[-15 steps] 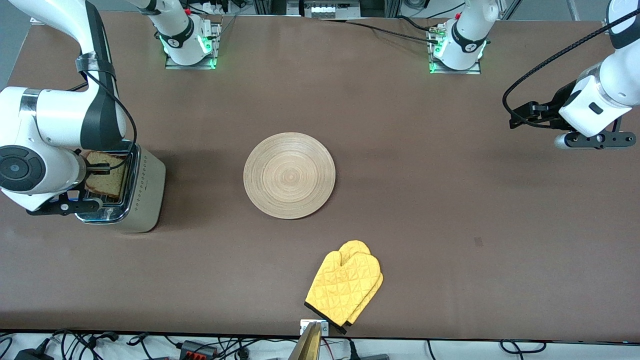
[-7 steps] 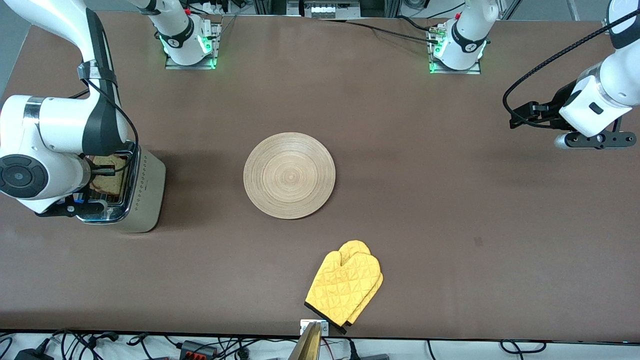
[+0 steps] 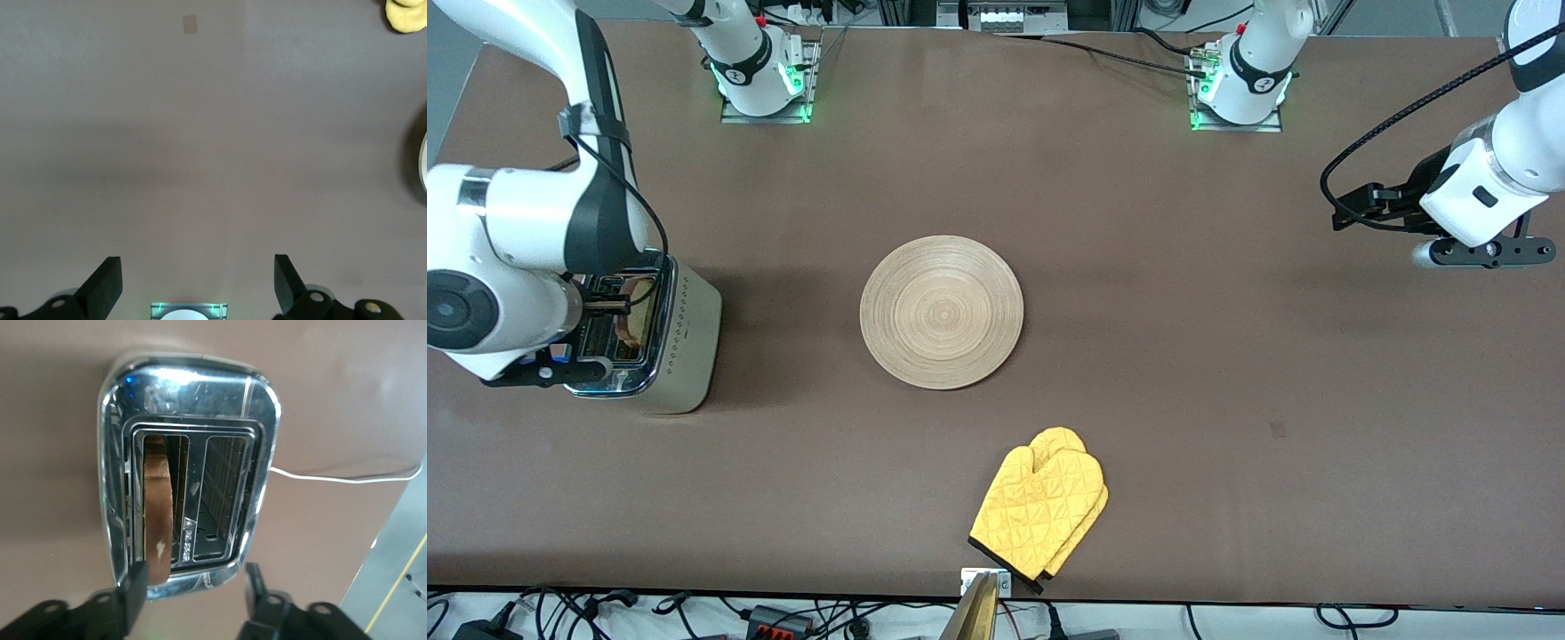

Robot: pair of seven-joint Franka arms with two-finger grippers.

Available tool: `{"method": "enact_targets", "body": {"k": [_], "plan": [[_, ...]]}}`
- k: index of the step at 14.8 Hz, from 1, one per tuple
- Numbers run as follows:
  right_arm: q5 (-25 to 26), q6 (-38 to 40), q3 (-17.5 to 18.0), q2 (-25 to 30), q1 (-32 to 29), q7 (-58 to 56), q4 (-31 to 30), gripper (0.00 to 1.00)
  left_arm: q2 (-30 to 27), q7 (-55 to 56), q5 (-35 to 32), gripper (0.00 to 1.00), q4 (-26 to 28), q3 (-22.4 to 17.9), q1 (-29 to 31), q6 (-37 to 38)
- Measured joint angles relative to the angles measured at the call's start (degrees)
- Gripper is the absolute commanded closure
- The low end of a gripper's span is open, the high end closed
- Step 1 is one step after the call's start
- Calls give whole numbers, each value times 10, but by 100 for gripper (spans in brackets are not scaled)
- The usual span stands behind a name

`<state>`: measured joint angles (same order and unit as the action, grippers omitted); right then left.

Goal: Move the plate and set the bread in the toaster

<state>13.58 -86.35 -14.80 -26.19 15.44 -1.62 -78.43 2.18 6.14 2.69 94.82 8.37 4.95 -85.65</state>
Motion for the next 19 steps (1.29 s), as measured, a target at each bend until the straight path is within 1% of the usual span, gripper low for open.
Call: {"method": "enact_targets", "body": {"k": [3, 6, 10, 13, 15, 19], "plan": [[-26, 6, -4, 28, -3, 0, 19, 0, 0, 0, 0, 0, -2, 0, 0, 24], [-56, 6, -5, 49, -9, 0, 34, 0, 0, 0, 0, 0, -7, 0, 0, 24], [-106, 7, -5, 59, -24, 0, 68, 0, 3, 0, 0, 0, -9, 0, 2, -15], [-149, 7, -5, 64, -43, -1, 77, 0, 6, 0, -6, 0, -13, 0, 3, -22], [-159, 7, -5, 65, -49, -1, 79, 0, 6, -2, -15, 0, -19, 1, 3, -34], [-179, -9, -1, 66, -57, 0, 83, 0, 4, -4, -52, 0, -24, 25, 2, -41]]}}
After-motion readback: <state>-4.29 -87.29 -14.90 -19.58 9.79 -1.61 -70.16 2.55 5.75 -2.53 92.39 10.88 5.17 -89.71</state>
